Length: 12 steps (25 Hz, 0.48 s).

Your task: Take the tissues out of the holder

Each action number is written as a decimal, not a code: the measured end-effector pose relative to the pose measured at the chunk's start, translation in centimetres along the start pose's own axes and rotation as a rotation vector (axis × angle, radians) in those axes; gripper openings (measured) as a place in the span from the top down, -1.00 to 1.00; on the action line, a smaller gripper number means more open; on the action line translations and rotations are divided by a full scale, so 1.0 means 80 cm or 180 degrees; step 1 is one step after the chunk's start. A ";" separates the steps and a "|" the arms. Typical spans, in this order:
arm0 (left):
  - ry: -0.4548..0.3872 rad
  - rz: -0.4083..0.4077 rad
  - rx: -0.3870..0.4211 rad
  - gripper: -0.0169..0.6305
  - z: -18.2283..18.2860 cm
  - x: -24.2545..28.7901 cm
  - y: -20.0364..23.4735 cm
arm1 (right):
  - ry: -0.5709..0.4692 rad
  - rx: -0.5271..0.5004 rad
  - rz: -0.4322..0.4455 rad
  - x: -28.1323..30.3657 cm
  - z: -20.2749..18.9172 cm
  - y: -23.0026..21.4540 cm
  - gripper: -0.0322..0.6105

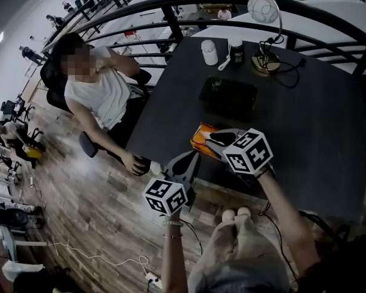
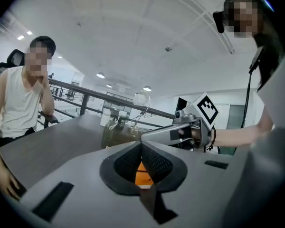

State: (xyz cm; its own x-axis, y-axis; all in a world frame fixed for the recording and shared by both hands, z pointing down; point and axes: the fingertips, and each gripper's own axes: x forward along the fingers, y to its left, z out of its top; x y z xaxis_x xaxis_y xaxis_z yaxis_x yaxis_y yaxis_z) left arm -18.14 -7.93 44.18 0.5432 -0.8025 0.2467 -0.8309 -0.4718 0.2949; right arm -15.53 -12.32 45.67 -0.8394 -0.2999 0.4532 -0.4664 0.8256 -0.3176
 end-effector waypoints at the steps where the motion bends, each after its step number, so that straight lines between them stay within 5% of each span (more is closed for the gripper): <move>1: -0.0033 -0.0012 0.0023 0.92 0.007 -0.002 -0.005 | -0.0071 0.0039 0.0041 -0.007 0.004 0.006 0.62; 12: -0.0344 -0.0201 0.0373 0.92 0.071 -0.021 -0.052 | -0.0630 -0.0214 0.0000 -0.071 0.050 0.048 0.84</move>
State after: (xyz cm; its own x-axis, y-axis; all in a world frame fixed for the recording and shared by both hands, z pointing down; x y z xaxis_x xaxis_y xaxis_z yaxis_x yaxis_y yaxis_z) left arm -16.30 -6.66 37.29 0.5840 -0.8015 0.1284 -0.8072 -0.5569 0.1956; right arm -13.69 -9.40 38.54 -0.8810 -0.3823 0.2787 -0.4522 0.8537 -0.2583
